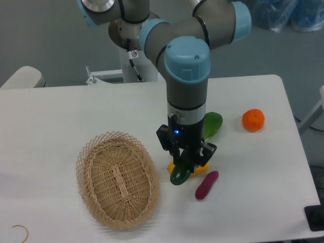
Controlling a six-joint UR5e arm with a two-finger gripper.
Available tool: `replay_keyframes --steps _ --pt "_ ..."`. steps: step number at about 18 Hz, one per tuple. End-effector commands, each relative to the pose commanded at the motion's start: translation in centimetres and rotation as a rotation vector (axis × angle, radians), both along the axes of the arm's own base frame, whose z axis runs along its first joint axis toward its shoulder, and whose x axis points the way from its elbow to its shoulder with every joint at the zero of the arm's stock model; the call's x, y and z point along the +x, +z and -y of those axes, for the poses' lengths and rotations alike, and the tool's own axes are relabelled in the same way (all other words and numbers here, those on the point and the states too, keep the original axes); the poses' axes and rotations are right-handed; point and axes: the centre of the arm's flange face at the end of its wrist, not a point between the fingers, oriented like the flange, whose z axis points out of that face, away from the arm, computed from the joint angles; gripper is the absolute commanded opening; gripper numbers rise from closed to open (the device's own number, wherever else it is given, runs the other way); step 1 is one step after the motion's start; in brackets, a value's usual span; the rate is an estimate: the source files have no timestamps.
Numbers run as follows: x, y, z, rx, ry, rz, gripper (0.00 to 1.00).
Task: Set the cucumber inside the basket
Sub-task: 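Carry the grasped green cucumber over the wicker basket with the gripper, then lower the cucumber into the basket and open the gripper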
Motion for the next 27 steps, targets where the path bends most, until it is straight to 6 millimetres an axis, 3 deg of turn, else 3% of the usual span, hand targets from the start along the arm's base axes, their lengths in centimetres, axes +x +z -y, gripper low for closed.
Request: replay_keyframes --steps 3,7,13,16,20,24,27 --pt "2.1 -0.2 -1.2 -0.004 -0.026 0.006 0.13" --pt "2.9 -1.5 -1.2 -0.021 -0.001 0.029 0.13" --pt "7.1 -2.6 -2.2 -0.032 0.042 0.061 0.13" --pt "10.6 -3.4 -4.2 -0.041 0.07 0.074 0.13" --pt "14.9 -6.9 -6.2 -0.084 0.168 0.1 0.13" --pt "16.8 -11.5 -9.0 -0.056 0.372 0.081 0.13" --pt "17.0 -14.5 -10.4 -0.067 0.421 0.075 0.14"
